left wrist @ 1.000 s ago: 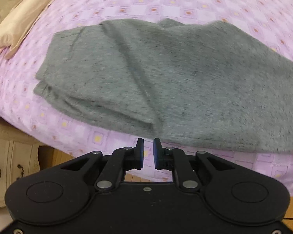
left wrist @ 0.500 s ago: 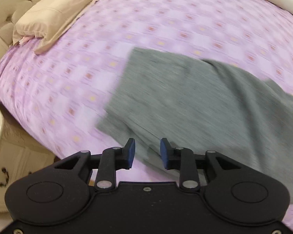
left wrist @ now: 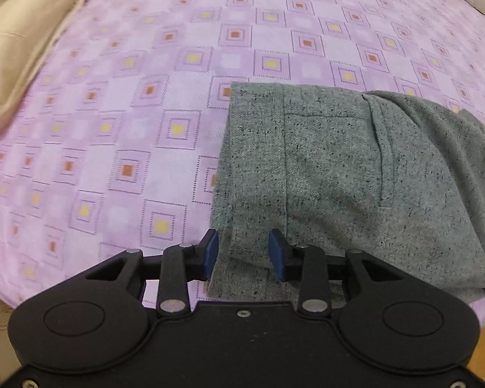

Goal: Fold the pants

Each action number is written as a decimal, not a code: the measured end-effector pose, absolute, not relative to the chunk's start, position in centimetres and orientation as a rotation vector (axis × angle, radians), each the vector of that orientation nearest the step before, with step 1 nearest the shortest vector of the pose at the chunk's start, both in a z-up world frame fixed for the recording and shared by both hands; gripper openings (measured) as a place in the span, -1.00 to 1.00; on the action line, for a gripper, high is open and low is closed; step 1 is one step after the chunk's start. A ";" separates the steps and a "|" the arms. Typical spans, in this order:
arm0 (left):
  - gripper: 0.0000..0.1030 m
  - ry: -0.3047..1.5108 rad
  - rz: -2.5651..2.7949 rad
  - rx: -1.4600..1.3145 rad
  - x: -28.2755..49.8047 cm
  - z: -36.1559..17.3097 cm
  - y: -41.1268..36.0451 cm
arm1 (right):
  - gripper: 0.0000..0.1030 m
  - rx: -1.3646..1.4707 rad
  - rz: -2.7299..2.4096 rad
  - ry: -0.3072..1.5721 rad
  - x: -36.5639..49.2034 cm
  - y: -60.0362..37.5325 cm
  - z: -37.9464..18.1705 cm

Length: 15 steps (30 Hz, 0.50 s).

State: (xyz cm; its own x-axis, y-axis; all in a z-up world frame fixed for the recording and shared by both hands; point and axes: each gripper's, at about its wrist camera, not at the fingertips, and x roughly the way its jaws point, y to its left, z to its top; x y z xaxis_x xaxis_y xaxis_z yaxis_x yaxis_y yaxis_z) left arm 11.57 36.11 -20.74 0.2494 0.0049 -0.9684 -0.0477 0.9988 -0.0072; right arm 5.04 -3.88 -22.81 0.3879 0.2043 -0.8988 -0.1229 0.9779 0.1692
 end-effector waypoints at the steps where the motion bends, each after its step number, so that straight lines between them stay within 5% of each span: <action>1: -0.14 1.325 0.027 -0.051 11.8 -21.2 36.4 | -0.44 0.073 0.250 1.166 4.9 -2.8 -22.8; 5: -0.25 1.324 0.009 -0.087 12.0 -21.6 36.9 | -0.42 -0.015 0.465 1.211 4.4 1.5 -23.5; 8: -0.92 1.314 -0.028 -0.135 11.9 -21.7 37.2 | -0.35 -0.172 0.601 1.219 3.3 5.2 -24.7; 15: -0.94 1.294 -0.022 -0.101 10.9 -20.4 37.3 | -0.32 -0.517 0.665 1.156 3.5 10.4 -28.9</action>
State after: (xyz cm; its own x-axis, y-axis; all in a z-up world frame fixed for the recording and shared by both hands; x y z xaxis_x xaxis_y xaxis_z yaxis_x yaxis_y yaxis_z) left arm 10.92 37.29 -20.42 0.2738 -0.0728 -0.9590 -0.0400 0.9954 -0.0870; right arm 3.55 10.40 -28.95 0.2523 0.2094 -0.9447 -0.7117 0.7016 -0.0345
